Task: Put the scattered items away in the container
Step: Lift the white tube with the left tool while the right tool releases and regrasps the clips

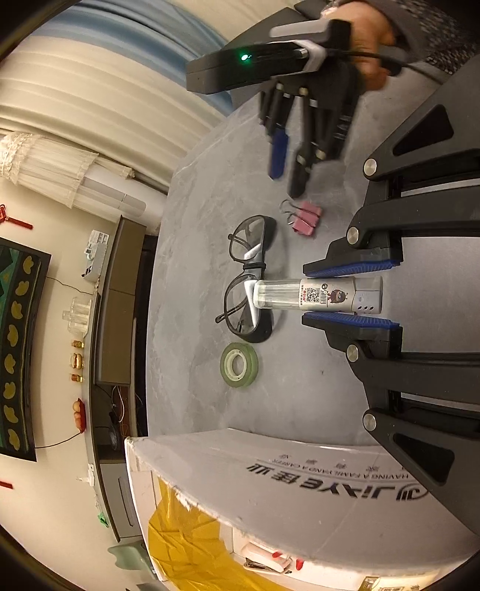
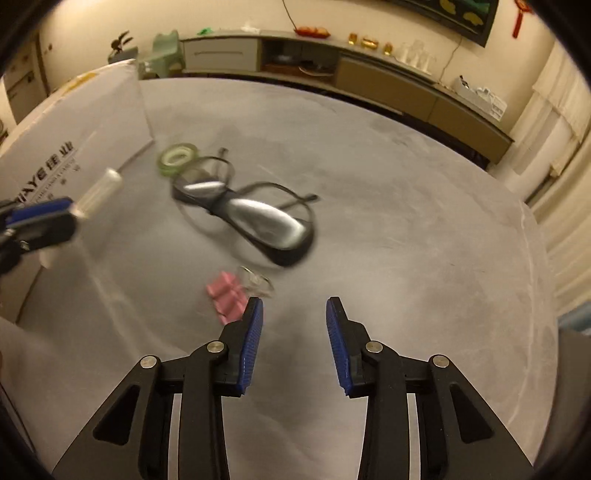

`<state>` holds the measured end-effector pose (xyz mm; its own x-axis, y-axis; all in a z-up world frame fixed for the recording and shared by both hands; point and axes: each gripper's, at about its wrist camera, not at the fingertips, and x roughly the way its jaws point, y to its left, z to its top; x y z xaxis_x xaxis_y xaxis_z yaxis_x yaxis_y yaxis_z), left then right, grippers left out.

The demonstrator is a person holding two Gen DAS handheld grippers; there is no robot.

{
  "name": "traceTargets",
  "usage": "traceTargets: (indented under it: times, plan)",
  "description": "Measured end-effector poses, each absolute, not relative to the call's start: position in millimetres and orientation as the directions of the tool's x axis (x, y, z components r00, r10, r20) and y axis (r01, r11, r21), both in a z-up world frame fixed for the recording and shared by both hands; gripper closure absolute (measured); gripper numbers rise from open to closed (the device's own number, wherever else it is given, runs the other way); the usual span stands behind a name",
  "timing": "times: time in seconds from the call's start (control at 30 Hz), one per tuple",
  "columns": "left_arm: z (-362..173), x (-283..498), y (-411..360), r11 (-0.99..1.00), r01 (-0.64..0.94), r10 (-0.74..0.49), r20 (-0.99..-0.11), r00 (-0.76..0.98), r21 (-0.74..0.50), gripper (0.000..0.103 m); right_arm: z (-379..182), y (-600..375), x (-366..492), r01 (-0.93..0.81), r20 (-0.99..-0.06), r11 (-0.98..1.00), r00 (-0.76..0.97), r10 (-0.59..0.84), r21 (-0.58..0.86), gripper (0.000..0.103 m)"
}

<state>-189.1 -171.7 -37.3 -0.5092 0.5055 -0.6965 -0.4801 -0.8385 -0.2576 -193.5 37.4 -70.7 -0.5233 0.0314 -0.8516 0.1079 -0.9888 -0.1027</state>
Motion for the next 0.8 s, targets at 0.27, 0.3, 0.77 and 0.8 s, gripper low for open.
traceTargets:
  times: [0.27, 0.3, 0.77, 0.8]
  plan:
    - [-33, -187, -174, -0.831, -0.488, 0.519, -0.687, -0.508, -0.268, 0.083, -93, 54, -181, -0.236, -0.828, -0.919, -0.541, -0.146, 0.316, 0.061]
    - [-33, -188, -174, -0.832, -0.486, 0.518, -0.688, -0.508, -0.268, 0.083, -93, 48, -178, -0.267, -0.825, -0.915, -0.553, -0.112, 0.304, 0.061]
    - [-26, -184, -181, -0.82, -0.491, 0.543, -0.666, -0.511, -0.293, 0.083, -89, 8, -179, -0.402, -0.81, -0.897, -0.579, 0.093, 0.184, 0.054]
    - [-25, -184, -181, -0.819, -0.491, 0.547, -0.664, -0.51, -0.297, 0.083, -90, 4, -181, -0.402, -0.813, -0.898, -0.574, 0.098, 0.176, 0.053]
